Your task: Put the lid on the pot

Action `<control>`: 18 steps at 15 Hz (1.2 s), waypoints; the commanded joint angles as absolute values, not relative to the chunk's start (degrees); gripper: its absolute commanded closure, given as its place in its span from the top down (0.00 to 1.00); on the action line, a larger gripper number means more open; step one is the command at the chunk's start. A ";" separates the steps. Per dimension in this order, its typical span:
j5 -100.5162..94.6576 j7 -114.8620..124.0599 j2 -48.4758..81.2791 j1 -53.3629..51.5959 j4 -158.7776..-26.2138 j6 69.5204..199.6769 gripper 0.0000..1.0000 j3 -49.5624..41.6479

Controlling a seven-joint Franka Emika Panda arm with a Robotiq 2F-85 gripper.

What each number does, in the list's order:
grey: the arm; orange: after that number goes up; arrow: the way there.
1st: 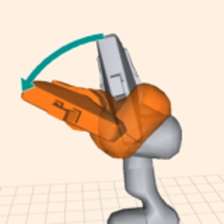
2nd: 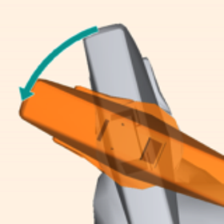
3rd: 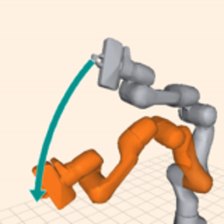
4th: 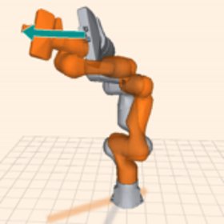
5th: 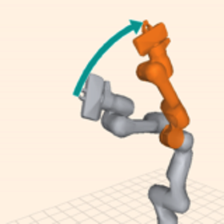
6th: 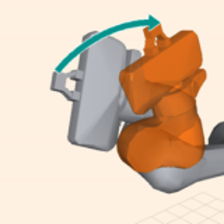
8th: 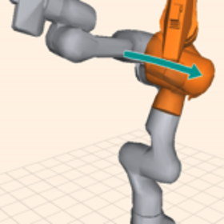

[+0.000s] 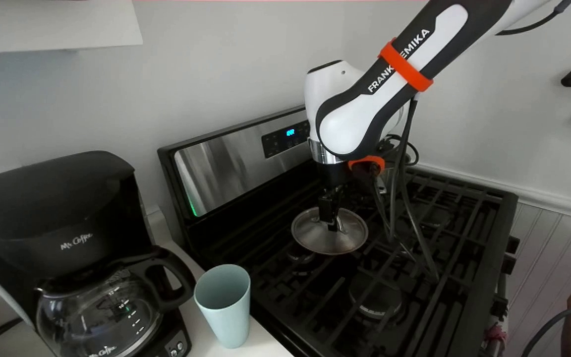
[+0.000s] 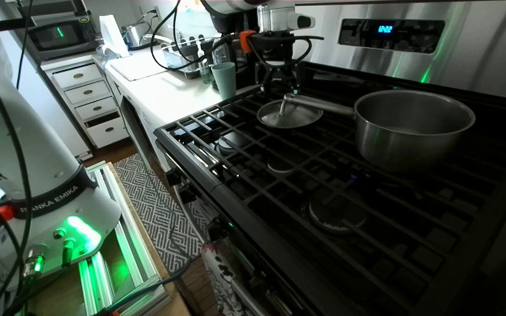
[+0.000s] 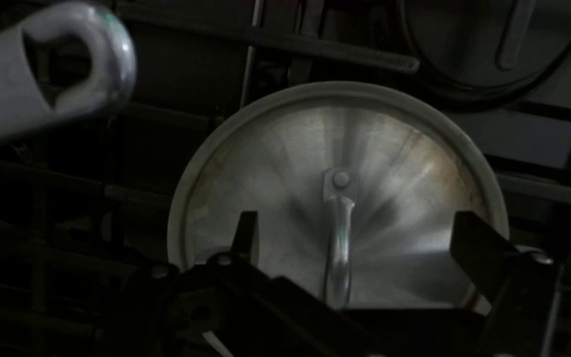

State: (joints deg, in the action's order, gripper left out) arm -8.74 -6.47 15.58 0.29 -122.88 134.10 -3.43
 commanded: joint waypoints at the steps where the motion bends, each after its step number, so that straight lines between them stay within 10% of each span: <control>1: -7.71 -4.47 16.06 0.78 -123.62 134.28 0.71 -2.76; 11: -8.51 2.18 15.46 0.38 -123.81 138.56 0.02 -3.40; 18: -7.19 0.81 10.36 0.18 -125.72 138.19 0.04 -2.22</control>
State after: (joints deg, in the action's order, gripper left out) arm -8.42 0.88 15.50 0.25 -122.96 137.23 -3.14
